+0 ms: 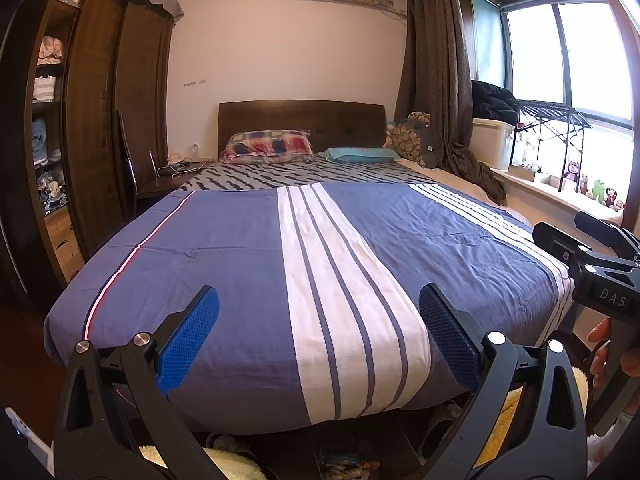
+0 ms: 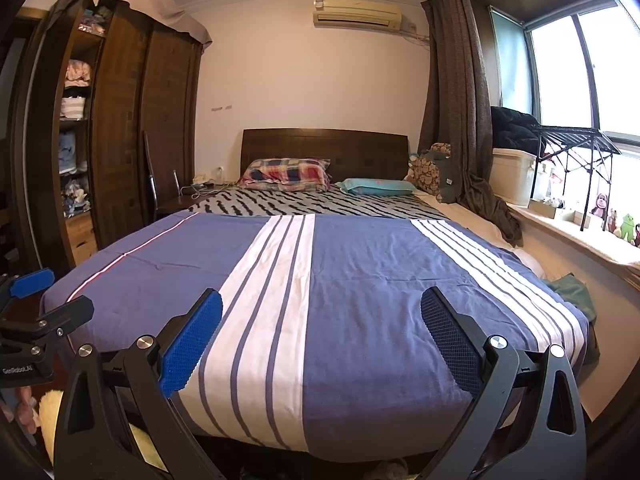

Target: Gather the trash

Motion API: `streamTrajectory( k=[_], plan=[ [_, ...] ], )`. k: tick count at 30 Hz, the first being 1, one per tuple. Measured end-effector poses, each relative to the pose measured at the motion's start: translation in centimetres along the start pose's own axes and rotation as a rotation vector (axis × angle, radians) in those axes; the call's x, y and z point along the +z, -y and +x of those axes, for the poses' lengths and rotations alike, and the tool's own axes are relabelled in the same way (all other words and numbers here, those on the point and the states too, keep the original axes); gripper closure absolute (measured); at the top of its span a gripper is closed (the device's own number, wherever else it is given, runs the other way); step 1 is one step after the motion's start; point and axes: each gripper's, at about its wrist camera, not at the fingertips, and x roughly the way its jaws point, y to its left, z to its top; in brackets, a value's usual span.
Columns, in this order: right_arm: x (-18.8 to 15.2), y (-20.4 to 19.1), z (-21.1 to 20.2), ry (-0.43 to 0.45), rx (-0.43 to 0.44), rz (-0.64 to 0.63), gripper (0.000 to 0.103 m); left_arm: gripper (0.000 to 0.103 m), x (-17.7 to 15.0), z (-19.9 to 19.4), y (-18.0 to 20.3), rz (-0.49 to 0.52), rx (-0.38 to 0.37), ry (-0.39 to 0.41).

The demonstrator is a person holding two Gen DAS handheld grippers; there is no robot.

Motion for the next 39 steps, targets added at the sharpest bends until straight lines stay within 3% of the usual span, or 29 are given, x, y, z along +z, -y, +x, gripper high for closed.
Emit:
streamTrajectory(
  k=[39],
  plan=[
    [-0.20,-0.42,0.05,-0.008,0.004,0.000,0.003,0.008,-0.04,-0.03,0.40,0.006,-0.004,-0.004]
  ],
)
